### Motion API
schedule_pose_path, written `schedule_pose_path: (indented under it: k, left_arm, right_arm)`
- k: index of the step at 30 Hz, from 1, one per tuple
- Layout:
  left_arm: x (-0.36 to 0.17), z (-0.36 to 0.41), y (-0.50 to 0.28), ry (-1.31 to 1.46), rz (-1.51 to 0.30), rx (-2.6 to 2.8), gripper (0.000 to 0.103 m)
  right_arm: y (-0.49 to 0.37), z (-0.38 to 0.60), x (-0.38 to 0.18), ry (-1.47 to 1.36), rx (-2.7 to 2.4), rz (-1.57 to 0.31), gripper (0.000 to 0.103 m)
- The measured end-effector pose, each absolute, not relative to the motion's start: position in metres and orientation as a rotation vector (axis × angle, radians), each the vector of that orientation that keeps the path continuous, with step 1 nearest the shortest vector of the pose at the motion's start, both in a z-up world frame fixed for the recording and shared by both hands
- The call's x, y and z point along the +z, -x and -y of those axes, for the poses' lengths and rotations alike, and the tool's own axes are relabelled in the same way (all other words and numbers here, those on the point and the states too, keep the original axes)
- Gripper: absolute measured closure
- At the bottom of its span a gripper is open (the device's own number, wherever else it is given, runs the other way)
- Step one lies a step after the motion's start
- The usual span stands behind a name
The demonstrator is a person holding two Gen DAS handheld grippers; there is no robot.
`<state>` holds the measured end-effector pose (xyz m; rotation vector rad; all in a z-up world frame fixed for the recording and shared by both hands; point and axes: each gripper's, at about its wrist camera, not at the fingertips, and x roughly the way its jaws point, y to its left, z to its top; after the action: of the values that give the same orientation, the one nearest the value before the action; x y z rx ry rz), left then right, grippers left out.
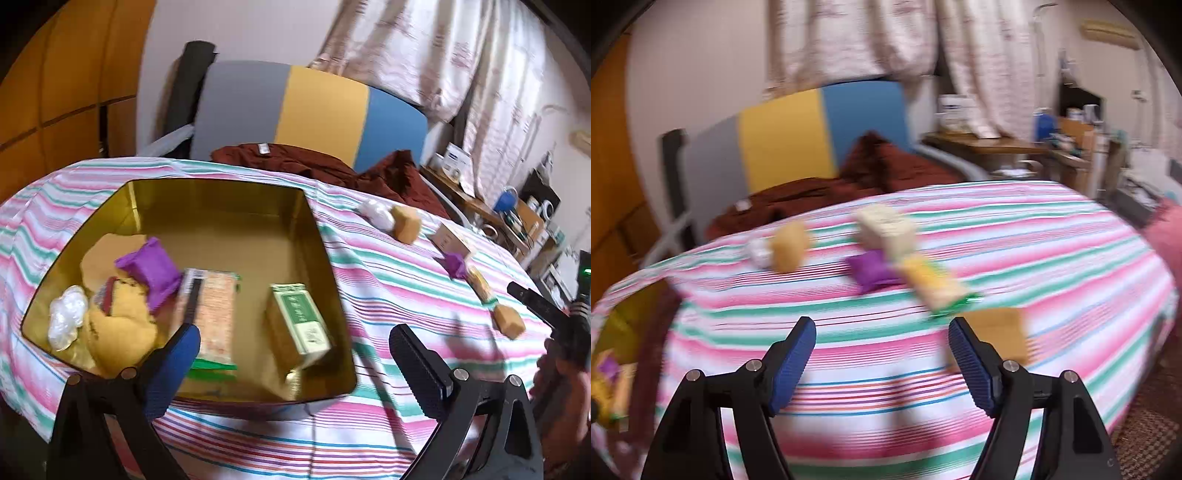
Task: Organize objects
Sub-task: 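Reach the right tool to the large yellow sponge and grasp it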
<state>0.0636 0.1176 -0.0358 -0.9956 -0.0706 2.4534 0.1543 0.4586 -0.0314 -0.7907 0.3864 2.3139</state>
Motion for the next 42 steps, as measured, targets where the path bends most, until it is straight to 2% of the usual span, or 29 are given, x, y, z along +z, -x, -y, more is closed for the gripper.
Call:
schedule_pose_path:
  k: [6,11,17,22,24,27,32,35,40,42]
  left_arm:
    - [-0.032,-0.134,-0.074,0.977,0.008,2.420,0.000]
    - [-0.034,-0.147,-0.077,0.992,-0.030,2.395,0.000]
    - [-0.032,-0.170,-0.082,0.981,-0.095,2.354,0.000]
    - [-0.029,-0.191,-0.086,0.965,-0.134,2.320,0.000]
    - [-0.029,-0.200,-0.088,0.961,-0.151,2.305,0.000]
    - [-0.029,-0.214,-0.088,0.970,-0.174,2.276,0.000]
    - [-0.027,-0.235,-0.092,0.955,-0.212,2.244,0.000]
    - [-0.027,-0.243,-0.094,0.950,-0.232,2.228,0.000]
    - [-0.033,-0.256,-0.095,0.978,-0.244,2.194,0.000]
    - [-0.035,-0.260,-0.096,0.981,-0.253,2.190,0.000]
  right_arm:
    - [-0.154,-0.499,-0.064,0.910,2.208,-0.378,0.027]
    - [-0.151,-0.504,-0.072,0.888,2.209,-0.277,0.027]
    - [-0.159,-0.518,-0.072,0.860,2.233,-0.349,0.029]
    - [-0.165,-0.523,-0.074,0.858,2.266,-0.335,0.054]
    - [-0.168,-0.526,-0.069,0.827,2.273,-0.329,0.073]
    - [-0.166,-0.536,-0.059,0.778,2.276,-0.330,0.080]
    - [-0.168,-0.552,-0.052,0.748,2.323,-0.427,0.079]
    - [-0.171,-0.556,-0.055,0.776,2.303,-0.441,0.067]
    - [-0.179,-0.555,-0.065,0.838,2.339,-0.588,0.047]
    - [-0.177,-0.546,-0.068,0.880,2.352,-0.579,0.038]
